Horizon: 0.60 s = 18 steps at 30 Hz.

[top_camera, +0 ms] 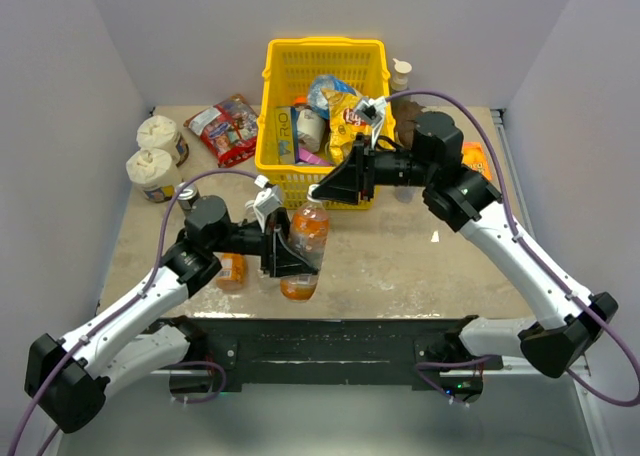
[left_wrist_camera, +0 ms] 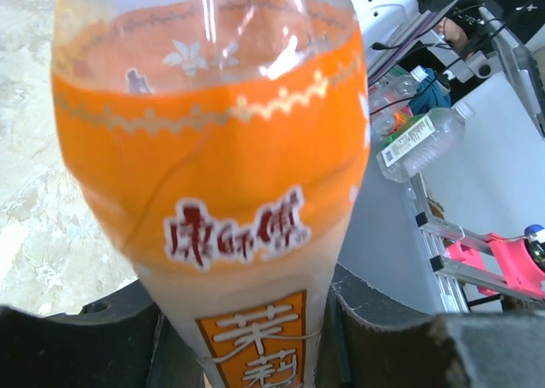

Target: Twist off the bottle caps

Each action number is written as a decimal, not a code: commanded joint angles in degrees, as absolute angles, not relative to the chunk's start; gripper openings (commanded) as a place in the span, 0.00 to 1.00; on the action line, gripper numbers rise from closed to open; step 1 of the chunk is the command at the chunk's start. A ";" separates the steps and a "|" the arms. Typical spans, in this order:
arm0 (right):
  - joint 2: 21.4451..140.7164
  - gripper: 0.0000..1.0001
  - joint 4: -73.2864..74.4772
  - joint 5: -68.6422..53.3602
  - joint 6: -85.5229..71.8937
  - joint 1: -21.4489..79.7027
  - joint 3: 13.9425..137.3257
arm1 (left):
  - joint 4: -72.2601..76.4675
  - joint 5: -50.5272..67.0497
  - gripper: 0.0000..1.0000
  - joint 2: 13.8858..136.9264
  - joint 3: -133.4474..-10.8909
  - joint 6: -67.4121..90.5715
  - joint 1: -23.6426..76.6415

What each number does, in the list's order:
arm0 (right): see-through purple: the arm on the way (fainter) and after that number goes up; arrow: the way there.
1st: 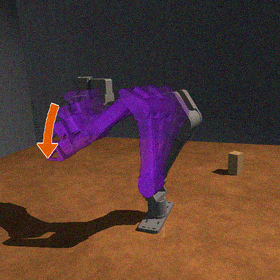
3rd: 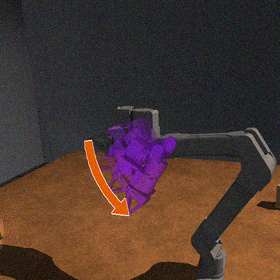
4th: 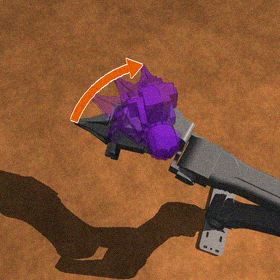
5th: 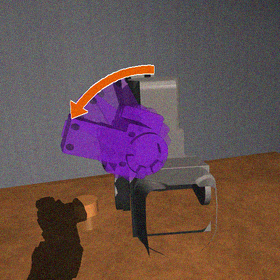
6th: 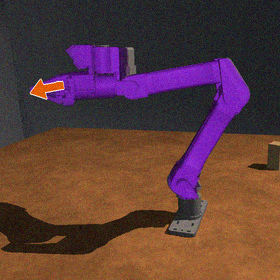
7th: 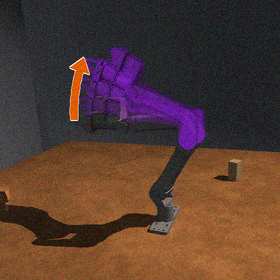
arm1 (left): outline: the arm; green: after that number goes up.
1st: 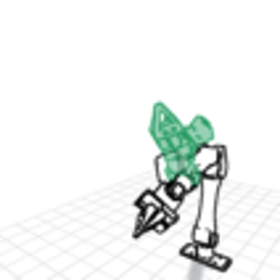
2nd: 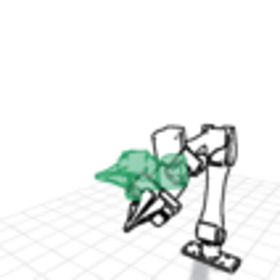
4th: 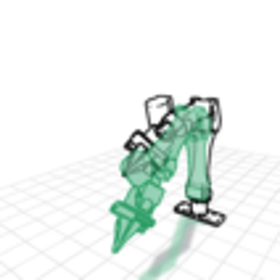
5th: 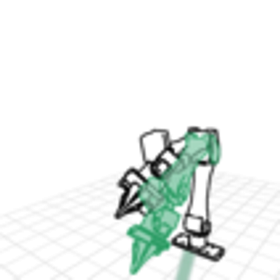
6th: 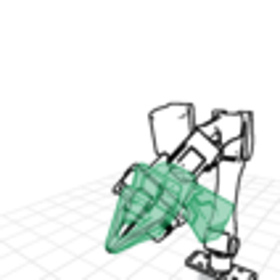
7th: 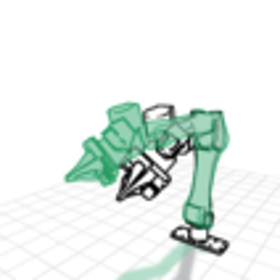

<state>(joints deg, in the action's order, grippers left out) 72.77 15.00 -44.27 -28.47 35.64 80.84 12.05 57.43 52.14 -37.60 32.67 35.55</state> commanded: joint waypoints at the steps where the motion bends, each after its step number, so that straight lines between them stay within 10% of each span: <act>1: 71.28 0.23 12.13 -45.17 -25.40 30.85 84.02 | 17.41 66.80 0.34 51.24 -37.97 32.96 35.33; 10: 70.84 0.24 10.72 -45.79 -26.45 30.32 82.35 | 13.99 65.66 0.33 52.56 -39.19 31.21 35.24; 18: 68.91 0.67 11.43 -42.02 -26.89 30.32 78.41 | 8.44 61.27 0.33 52.91 -40.87 28.21 35.24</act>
